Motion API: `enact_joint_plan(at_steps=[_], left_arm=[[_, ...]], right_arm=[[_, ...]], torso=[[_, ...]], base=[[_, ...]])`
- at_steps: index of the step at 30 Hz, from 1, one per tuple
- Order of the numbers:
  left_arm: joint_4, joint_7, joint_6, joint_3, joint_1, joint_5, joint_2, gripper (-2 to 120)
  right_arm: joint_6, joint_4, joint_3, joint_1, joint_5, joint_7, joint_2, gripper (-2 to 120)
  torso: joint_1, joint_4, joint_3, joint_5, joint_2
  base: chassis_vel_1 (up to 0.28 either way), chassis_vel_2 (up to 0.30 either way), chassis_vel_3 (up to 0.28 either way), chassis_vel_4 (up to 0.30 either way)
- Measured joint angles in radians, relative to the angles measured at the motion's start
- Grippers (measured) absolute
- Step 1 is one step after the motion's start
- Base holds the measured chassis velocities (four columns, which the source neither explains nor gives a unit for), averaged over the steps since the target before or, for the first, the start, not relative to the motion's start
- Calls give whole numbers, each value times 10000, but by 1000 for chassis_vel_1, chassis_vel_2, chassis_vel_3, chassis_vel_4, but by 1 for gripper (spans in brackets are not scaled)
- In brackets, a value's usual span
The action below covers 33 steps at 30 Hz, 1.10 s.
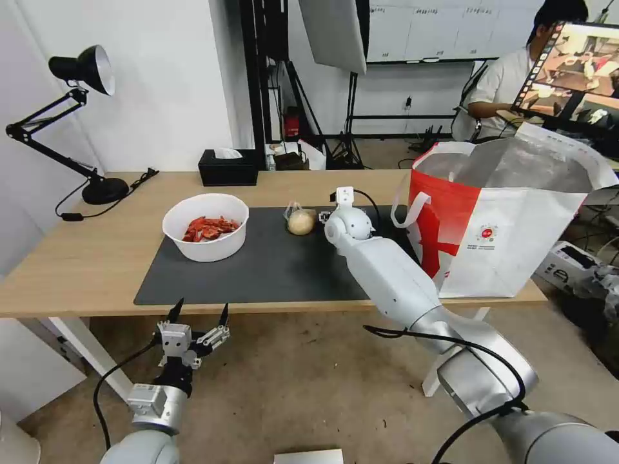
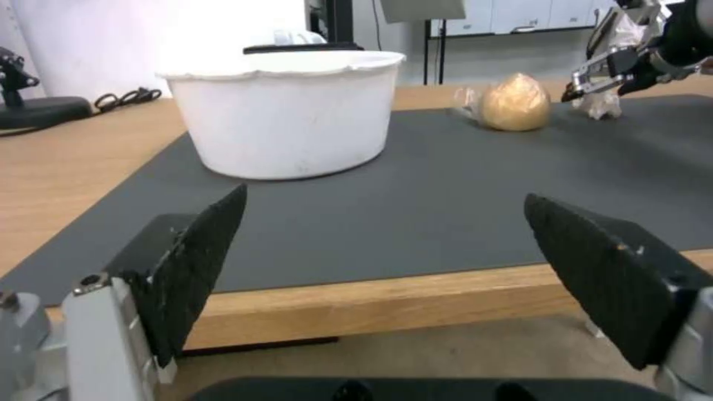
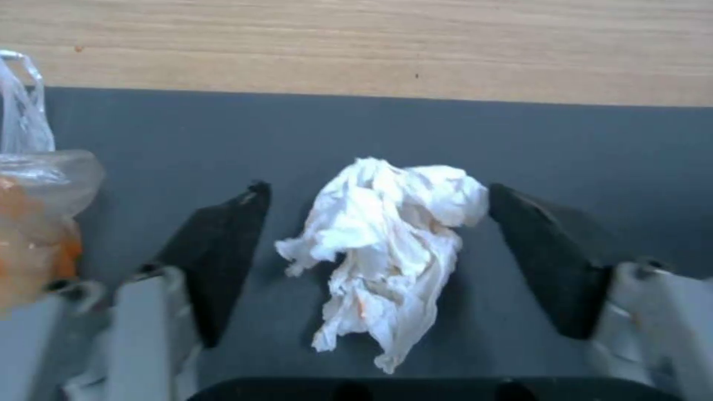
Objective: Pick up the trash from the table and place it into the takeout bag.
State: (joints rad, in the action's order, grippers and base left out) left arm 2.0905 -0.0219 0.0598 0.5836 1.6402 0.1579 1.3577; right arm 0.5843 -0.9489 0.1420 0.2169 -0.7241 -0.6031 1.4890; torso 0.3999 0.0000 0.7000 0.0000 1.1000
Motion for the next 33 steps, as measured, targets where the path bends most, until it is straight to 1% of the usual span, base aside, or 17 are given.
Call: enact_joint_plan(at_steps=[2, 4, 5, 9, 10, 13, 14, 17, 18, 20, 21, 22, 26, 29, 31, 32, 33], left_arm=[[-2, 0, 0, -8, -4, 4, -1, 100], [-11, 2, -1, -32, -16, 10, -5, 100], [-11, 2, -1, -32, -16, 10, -5, 100], [-33, 6, -11, -53, -25, 26, -15, 100], [-33, 6, -11, -53, -25, 26, -15, 100], [-49, 10, -33, -60, -45, 91, -38, 100], [-49, 10, -33, -60, -45, 91, -38, 100], [-52, 12, -45, -82, -55, 128, -47, 100], [-52, 12, -45, -82, -55, 128, -47, 100], [-52, 14, -51, -99, -55, 135, -47, 100], [-52, 14, -51, -99, -55, 135, -47, 100], [-53, 14, -53, -104, -56, 140, -48, 100], [-55, 15, -59, -117, -62, 146, -56, 100], [-68, 18, -62, -149, -79, 146, -42, 100], [-81, 20, -63, -173, -86, 146, -3, 100], [-81, 20, -63, -173, -86, 146, -3, 100], [-95, 24, -64, -180, -83, 145, 16, 100]], right_arm=[[-1, 0, -10, 15, 0, 0, -7, 73], [-6, -21, -32, 64, -4, 0, -32, 61], [-6, -21, -32, 64, -4, 0, -32, 61], [-17, -62, -50, 133, -5, -2, -49, 43], [-17, -62, -50, 133, -5, -2, -49, 43], [-26, -131, -65, 184, -11, -14, -38, 28], [-26, -131, -65, 184, -11, -14, -38, 28], [-53, -233, -66, 254, -13, -23, -35, 13], [-53, -233, -66, 254, -13, -23, -35, 13], [-232, -345, -51, 329, 15, -4, -59, 4], [-232, -345, -51, 329, 15, -4, -59, 4], [-377, -470, -46, 395, 94, 38, -89, 0], [-719, -977, -23, 603, 531, 64, -200, 0], [-1064, -1689, 93, 815, 1122, -33, -383, 0], [-1305, -2584, 233, 1055, 1493, -209, -644, 0], [-1305, -2584, 233, 1055, 1493, -209, -644, 0], [-1456, -3475, 403, 1314, 1662, -401, -952, 0]], torso=[[0, 0, 0, 0, 0], [0, 0, 0, 0, 0], [0, 0, 0, 0, 0], [0, 0, 0, 0, 0], [0, 0, 0, 0, 0], [1, 0, 0, 0, 0], [1, 0, 0, 0, 0], [1, 0, 0, 0, 0], [1, 0, 0, 0, 0], [1, 0, 1, 0, 0], [1, 0, 1, 0, 0], [1, 0, 0, 0, 0], [0, -1, 0, 0, 0], [1, 1, 0, 1, 0], [1, 1, 0, 0, 0], [1, 1, 0, 0, 0], [0, -1, 0, 0, 0]], base=[[0, 0, 0, 0], [0, 0, 0, 0], [0, 0, 0, 0], [0, 0, 0, 0], [0, 0, 0, 0], [0, 0, 0, 0], [0, 0, 0, 0], [0, 0, 0, 0], [0, 0, 0, 0], [0, 0, 0, 0], [0, 0, 0, 0], [0, 0, 0, 0], [0, 0, 0, 0], [0, 0, 0, 0], [0, 0, 0, 0], [0, 0, 0, 0], [0, 0, 0, 0]])
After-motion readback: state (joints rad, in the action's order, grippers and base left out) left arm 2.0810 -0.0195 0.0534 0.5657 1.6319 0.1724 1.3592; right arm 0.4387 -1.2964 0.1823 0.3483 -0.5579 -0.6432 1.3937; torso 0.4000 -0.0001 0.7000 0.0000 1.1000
